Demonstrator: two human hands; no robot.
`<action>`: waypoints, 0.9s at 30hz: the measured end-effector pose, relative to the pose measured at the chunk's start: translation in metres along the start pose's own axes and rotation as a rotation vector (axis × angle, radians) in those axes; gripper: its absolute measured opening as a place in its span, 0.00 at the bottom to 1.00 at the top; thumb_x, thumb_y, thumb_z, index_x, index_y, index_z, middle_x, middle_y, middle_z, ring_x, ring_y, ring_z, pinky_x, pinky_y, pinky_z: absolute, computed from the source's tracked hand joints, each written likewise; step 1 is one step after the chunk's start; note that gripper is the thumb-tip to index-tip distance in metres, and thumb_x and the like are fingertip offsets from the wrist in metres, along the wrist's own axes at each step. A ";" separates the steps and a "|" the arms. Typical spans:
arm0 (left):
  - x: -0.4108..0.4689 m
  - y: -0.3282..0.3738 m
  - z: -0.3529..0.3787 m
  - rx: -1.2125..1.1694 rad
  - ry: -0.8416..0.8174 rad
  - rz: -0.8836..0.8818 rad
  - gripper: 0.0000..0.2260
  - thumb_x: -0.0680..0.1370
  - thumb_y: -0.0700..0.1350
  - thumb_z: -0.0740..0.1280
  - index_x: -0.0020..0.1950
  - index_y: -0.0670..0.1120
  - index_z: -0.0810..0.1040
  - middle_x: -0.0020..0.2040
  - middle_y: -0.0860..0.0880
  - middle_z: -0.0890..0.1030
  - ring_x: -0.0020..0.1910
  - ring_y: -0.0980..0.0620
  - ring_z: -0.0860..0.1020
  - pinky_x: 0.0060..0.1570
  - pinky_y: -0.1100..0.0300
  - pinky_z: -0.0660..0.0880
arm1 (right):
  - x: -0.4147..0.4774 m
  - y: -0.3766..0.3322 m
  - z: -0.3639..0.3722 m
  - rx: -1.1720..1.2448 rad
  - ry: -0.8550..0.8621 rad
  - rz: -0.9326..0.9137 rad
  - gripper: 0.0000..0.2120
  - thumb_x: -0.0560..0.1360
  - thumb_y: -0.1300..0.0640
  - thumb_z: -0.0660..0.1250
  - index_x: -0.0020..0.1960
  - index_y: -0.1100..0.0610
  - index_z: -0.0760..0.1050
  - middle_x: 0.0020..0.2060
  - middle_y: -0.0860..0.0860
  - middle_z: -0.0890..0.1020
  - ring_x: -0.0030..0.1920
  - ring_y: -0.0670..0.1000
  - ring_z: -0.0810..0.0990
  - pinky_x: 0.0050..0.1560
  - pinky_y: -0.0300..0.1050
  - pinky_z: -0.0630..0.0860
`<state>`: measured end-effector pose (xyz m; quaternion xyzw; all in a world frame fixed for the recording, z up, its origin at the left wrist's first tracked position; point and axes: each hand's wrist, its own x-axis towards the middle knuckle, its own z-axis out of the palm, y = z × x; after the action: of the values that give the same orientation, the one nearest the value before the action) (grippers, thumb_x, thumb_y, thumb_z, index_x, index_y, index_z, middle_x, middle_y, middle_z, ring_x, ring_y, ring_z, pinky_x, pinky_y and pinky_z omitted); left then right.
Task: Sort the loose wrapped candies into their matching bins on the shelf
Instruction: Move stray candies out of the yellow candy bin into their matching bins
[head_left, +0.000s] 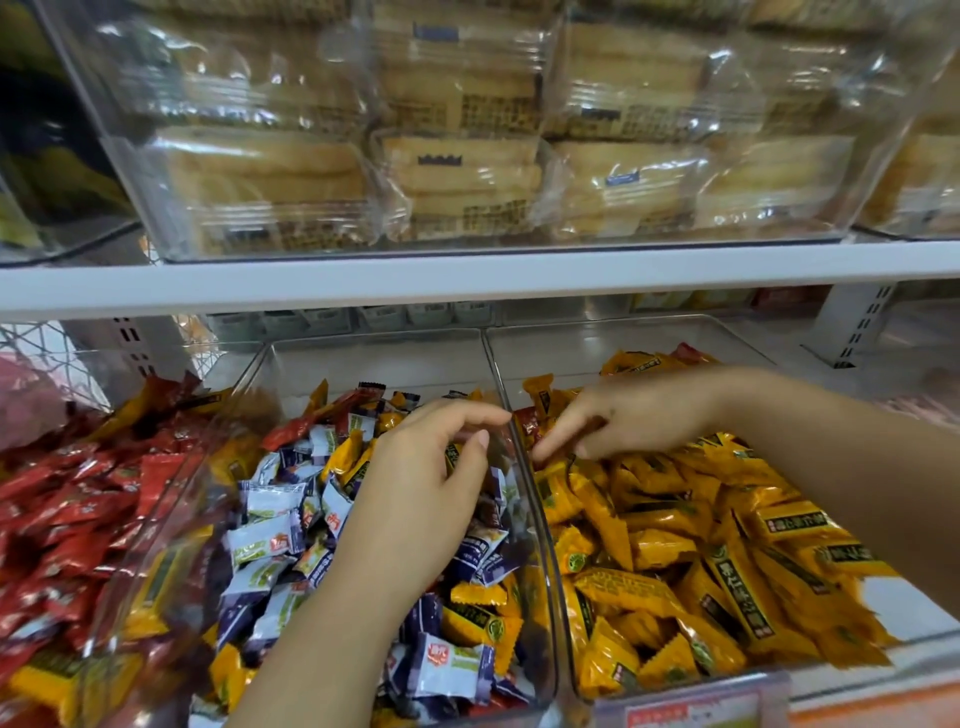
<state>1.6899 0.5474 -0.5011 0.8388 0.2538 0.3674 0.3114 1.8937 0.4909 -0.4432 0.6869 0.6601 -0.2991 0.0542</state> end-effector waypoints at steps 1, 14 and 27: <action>0.000 0.000 0.000 -0.002 -0.001 -0.002 0.15 0.78 0.42 0.64 0.49 0.65 0.74 0.50 0.63 0.78 0.52 0.70 0.73 0.47 0.80 0.66 | 0.004 0.006 -0.002 0.049 0.083 0.013 0.17 0.80 0.58 0.59 0.65 0.41 0.71 0.52 0.30 0.74 0.47 0.30 0.71 0.51 0.29 0.68; 0.000 0.003 0.001 -0.004 -0.018 -0.017 0.15 0.78 0.43 0.64 0.48 0.66 0.74 0.49 0.64 0.77 0.48 0.65 0.75 0.46 0.77 0.69 | 0.076 0.021 0.004 0.130 0.169 0.278 0.23 0.80 0.59 0.59 0.73 0.53 0.62 0.43 0.52 0.77 0.38 0.47 0.75 0.34 0.37 0.72; 0.000 0.002 0.001 -0.017 -0.018 -0.014 0.15 0.78 0.41 0.64 0.49 0.64 0.75 0.50 0.64 0.77 0.52 0.71 0.73 0.47 0.81 0.65 | 0.086 0.014 0.010 -0.016 0.124 0.219 0.37 0.70 0.51 0.73 0.73 0.54 0.60 0.69 0.52 0.69 0.68 0.54 0.69 0.66 0.49 0.69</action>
<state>1.6905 0.5453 -0.5000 0.8377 0.2537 0.3597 0.3234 1.8989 0.5597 -0.4968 0.7717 0.5854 -0.2431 0.0513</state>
